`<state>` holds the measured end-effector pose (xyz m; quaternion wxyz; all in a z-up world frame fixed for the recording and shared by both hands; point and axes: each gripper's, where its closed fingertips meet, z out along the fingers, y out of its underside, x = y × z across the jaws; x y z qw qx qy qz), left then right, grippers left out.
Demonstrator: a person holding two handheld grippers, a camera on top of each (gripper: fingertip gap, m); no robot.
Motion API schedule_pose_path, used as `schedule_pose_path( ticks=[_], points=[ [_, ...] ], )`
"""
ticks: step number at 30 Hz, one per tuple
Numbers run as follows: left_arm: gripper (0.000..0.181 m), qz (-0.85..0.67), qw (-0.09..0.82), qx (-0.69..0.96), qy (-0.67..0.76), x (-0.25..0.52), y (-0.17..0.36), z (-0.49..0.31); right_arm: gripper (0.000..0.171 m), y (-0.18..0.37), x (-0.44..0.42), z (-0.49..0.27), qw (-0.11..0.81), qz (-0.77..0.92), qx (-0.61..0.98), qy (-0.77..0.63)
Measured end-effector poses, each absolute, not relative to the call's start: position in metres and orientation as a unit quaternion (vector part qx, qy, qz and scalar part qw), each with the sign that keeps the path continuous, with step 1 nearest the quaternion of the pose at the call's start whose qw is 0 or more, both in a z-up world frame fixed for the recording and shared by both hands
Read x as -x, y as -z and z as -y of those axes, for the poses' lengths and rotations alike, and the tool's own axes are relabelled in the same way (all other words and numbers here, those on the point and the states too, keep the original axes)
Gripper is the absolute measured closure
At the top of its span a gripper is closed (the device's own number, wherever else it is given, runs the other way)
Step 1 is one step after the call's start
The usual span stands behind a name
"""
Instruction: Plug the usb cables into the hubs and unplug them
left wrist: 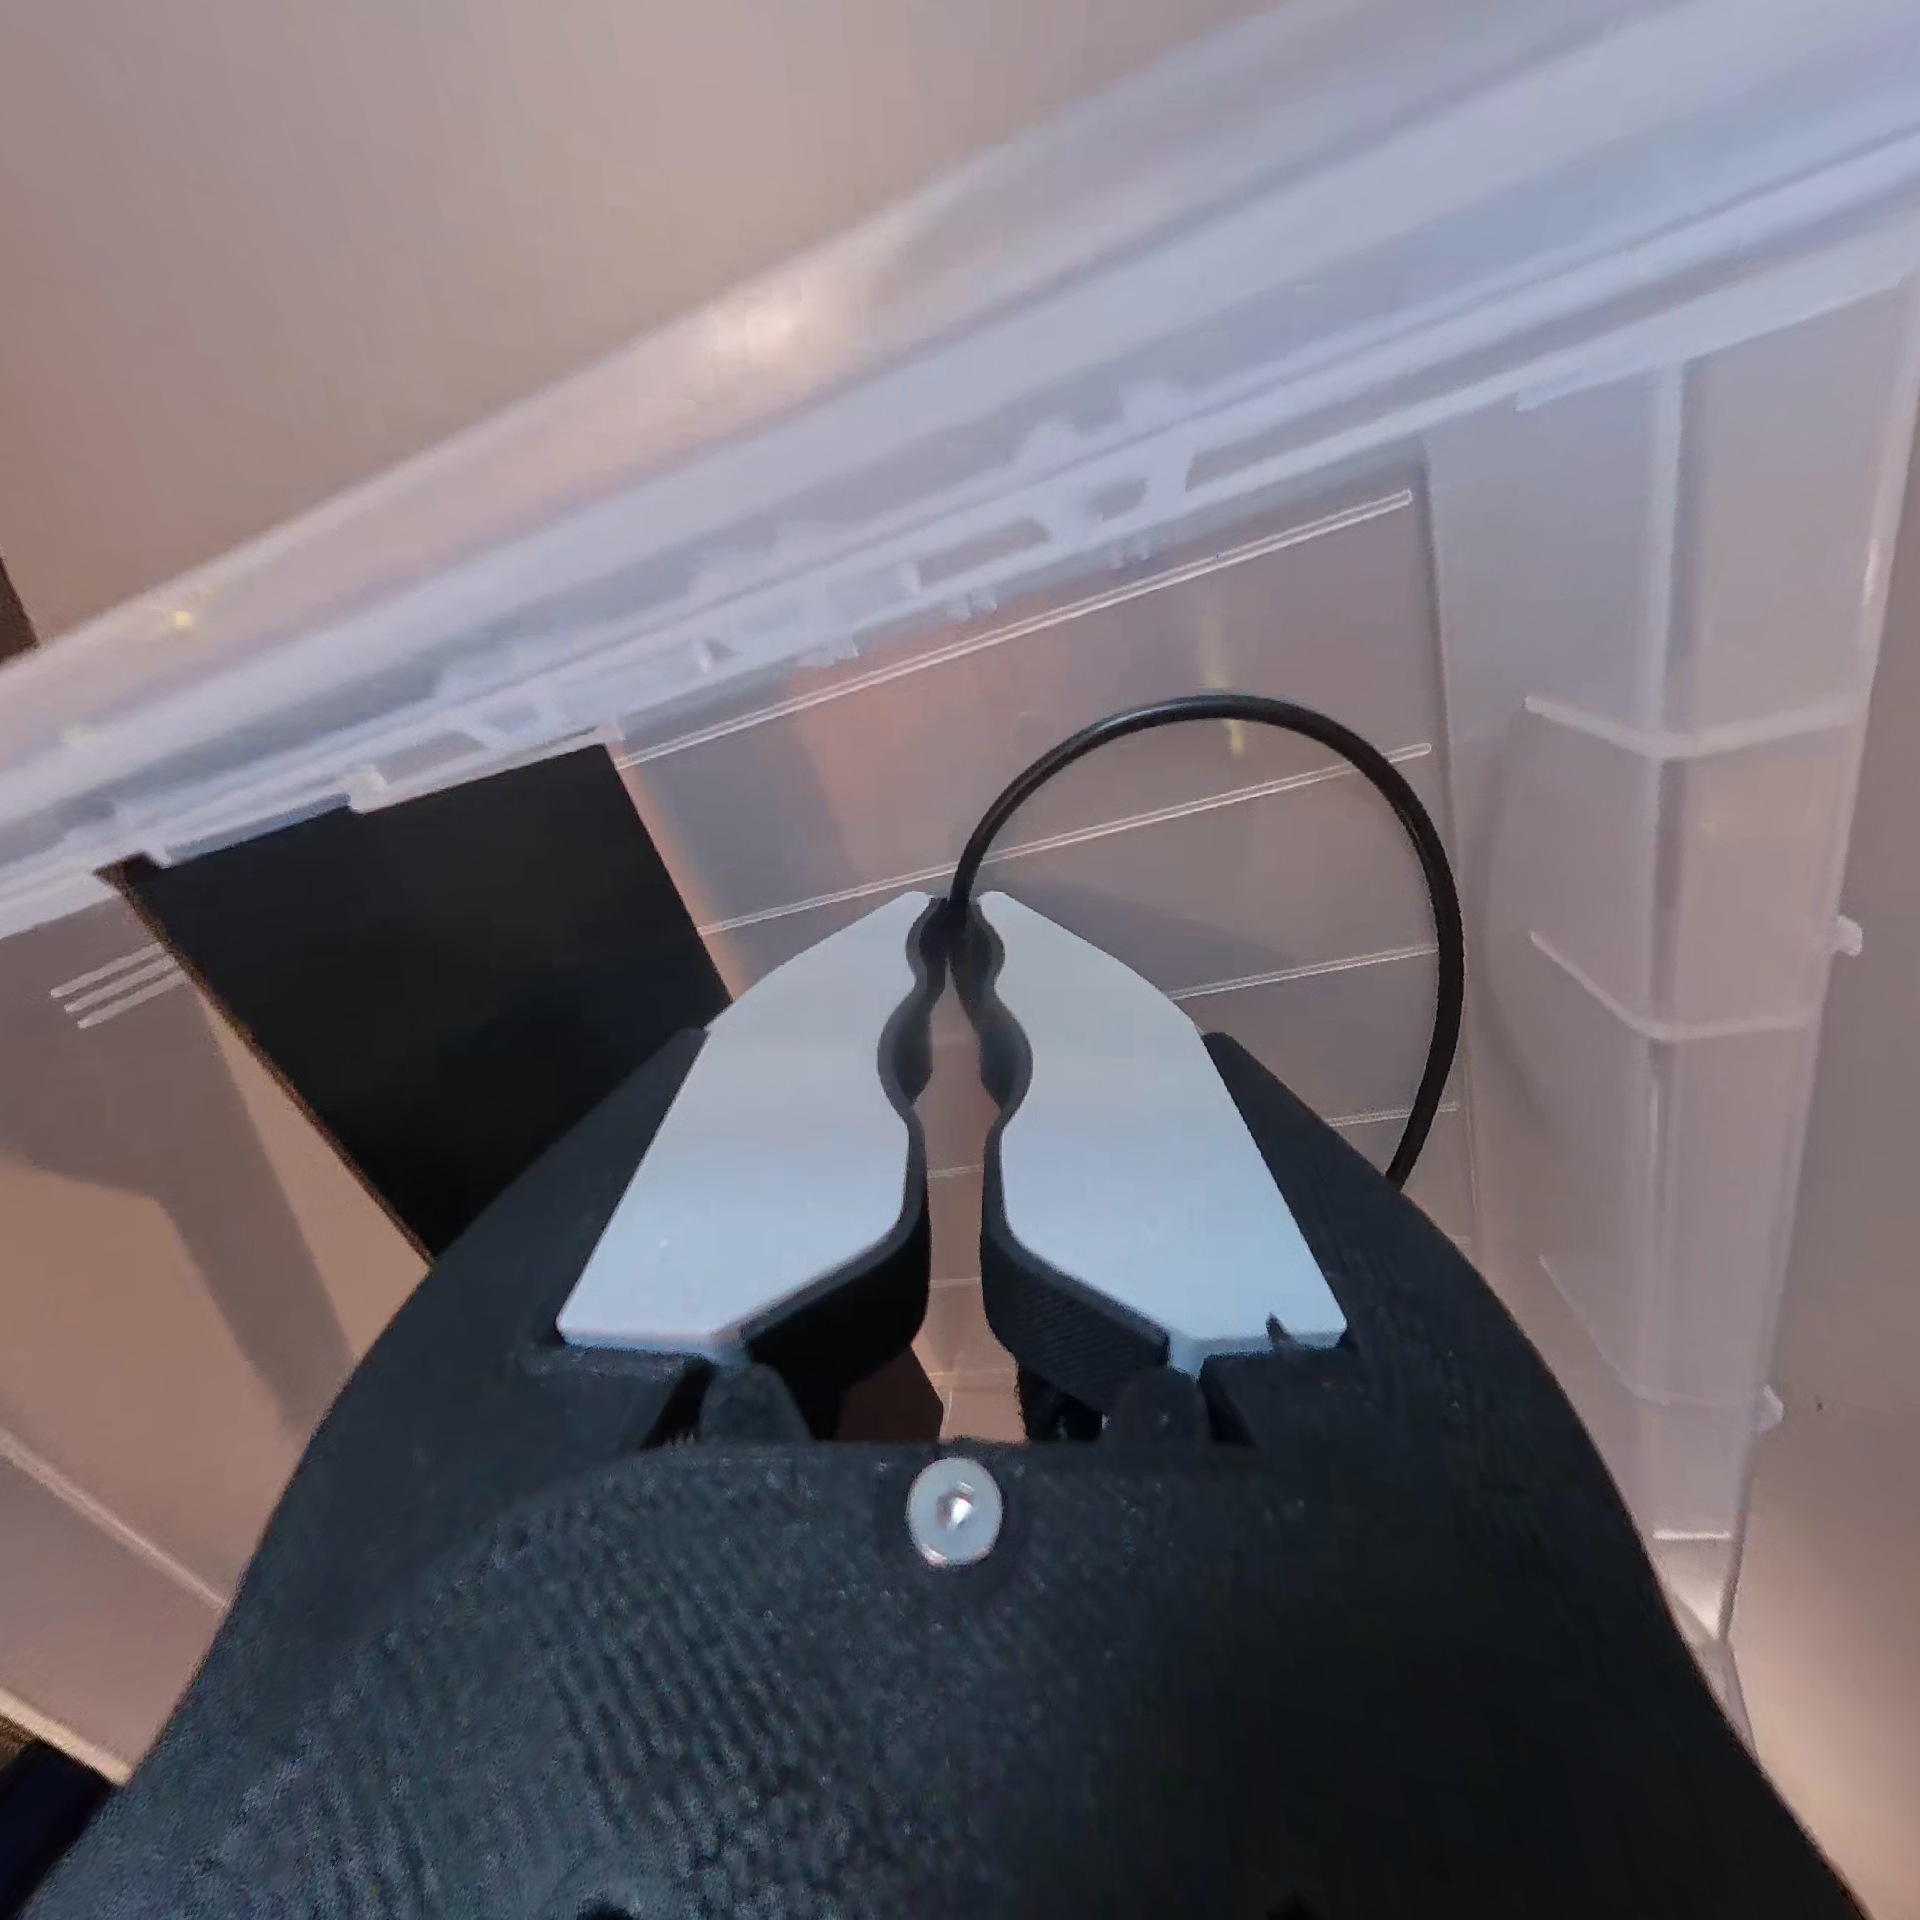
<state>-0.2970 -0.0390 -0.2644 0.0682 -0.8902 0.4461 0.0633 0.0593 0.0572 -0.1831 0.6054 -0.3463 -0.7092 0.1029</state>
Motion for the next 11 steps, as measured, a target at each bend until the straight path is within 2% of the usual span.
schedule_pose_path(
  ticks=[5,11],
  points=[
    [0.178,-0.439,0.075,0.888,-0.115,0.307,0.258,0.044,0.158,0.183,-0.060,-0.059,0.606,0.708,0.348,-0.105],
    [0.177,-0.420,0.114,0.881,-0.184,0.314,0.222,0.041,0.158,0.182,-0.059,-0.057,0.606,0.709,0.345,-0.102]
  ],
)
